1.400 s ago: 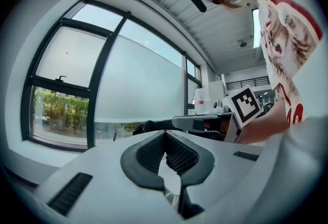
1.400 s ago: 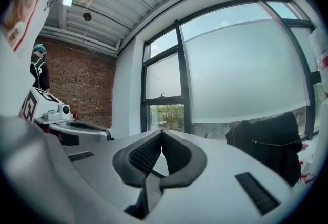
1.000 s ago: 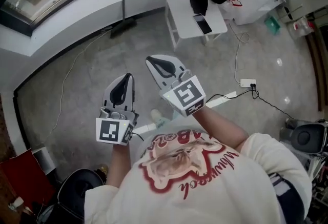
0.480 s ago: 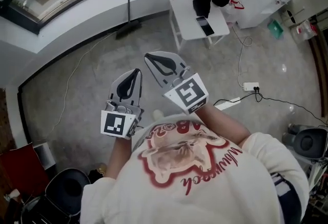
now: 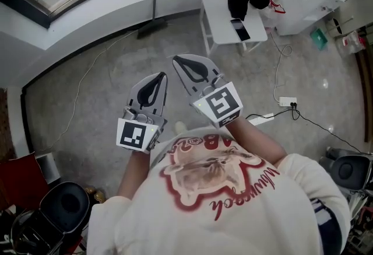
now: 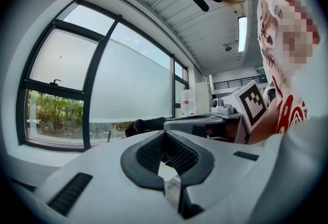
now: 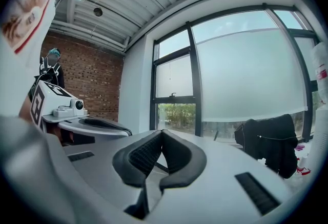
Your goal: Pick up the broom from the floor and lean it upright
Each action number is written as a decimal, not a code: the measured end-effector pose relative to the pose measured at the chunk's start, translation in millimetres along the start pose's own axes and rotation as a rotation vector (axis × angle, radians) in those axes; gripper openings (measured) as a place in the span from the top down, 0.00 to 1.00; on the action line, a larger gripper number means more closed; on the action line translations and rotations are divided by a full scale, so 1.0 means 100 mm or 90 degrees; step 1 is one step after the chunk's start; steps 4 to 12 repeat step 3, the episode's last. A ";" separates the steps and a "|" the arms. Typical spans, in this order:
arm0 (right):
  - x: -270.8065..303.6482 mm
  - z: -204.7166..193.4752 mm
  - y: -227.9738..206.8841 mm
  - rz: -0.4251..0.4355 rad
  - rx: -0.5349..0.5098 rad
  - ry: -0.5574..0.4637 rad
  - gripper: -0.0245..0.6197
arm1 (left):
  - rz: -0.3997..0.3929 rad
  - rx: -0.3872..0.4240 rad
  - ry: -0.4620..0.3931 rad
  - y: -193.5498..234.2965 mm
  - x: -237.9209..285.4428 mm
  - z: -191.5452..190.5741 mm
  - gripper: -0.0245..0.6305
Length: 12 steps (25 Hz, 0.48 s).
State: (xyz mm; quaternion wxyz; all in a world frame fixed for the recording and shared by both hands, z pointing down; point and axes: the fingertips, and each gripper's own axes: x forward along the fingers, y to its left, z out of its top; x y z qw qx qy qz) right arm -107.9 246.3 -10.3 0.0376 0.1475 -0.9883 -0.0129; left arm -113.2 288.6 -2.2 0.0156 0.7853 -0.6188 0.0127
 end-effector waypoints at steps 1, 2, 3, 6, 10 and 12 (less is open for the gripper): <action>0.00 0.00 -0.01 0.000 0.000 0.001 0.93 | 0.001 -0.008 -0.004 -0.01 0.02 0.02 0.93; 0.00 0.00 -0.01 0.000 0.000 0.001 0.93 | 0.002 -0.018 -0.008 -0.02 0.03 0.04 0.93; 0.00 0.00 -0.01 0.001 0.001 0.002 0.93 | 0.002 -0.027 -0.012 -0.02 0.05 0.07 0.93; 0.00 0.00 -0.01 0.001 0.001 0.002 0.93 | 0.002 -0.027 -0.012 -0.02 0.05 0.07 0.93; 0.00 0.00 -0.01 0.001 0.001 0.002 0.93 | 0.002 -0.027 -0.012 -0.02 0.05 0.07 0.93; 0.00 0.00 -0.01 0.001 0.001 0.002 0.93 | 0.002 -0.027 -0.012 -0.02 0.05 0.07 0.93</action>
